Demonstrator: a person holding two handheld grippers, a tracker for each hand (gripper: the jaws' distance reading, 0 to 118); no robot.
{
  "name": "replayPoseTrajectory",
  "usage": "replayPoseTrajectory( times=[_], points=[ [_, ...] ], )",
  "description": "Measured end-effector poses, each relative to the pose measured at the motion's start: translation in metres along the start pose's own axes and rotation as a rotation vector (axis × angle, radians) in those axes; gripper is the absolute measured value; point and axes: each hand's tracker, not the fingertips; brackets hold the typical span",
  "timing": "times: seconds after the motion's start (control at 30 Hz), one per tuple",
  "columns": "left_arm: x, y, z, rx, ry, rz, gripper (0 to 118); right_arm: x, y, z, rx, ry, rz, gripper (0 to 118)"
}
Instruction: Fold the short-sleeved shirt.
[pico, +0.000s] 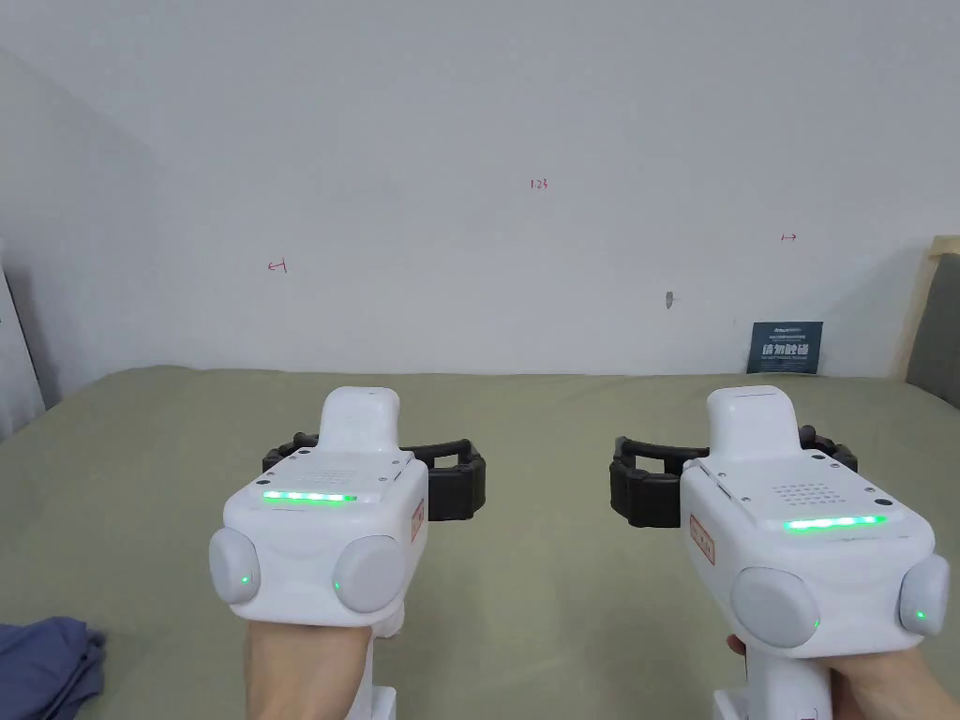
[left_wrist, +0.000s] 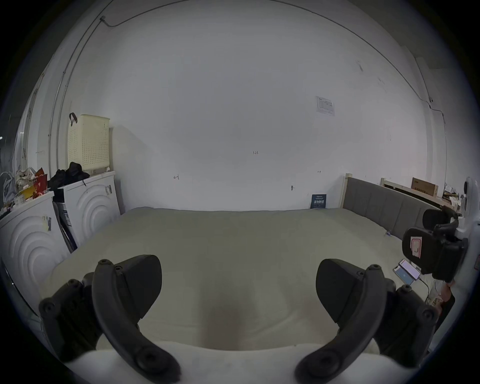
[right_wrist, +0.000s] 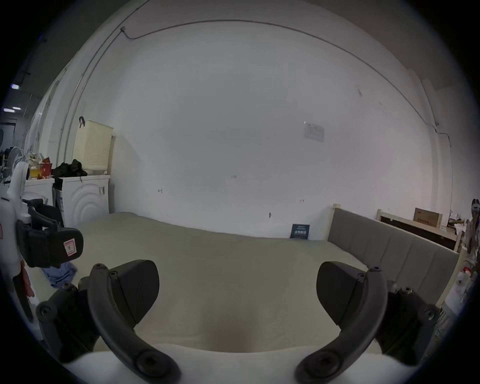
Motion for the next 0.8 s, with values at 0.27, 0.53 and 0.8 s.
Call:
replayPoseTrajectory(
  times=[0.27,0.53,0.8],
  points=[
    [0.0,0.003,0.0,-0.006,-0.004,0.016,118,0.0,0.0,0.0,-0.005,-0.055,-0.015,118],
    [0.0,0.005,0.0,-0.001,-0.008,0.015,118,-0.008,-0.008,0.004,0.044,-0.084,0.019,118],
    [0.002,0.004,0.001,-0.007,-0.013,0.017,118,-0.007,-0.005,0.006,0.062,-0.083,-0.011,118]
  ],
)
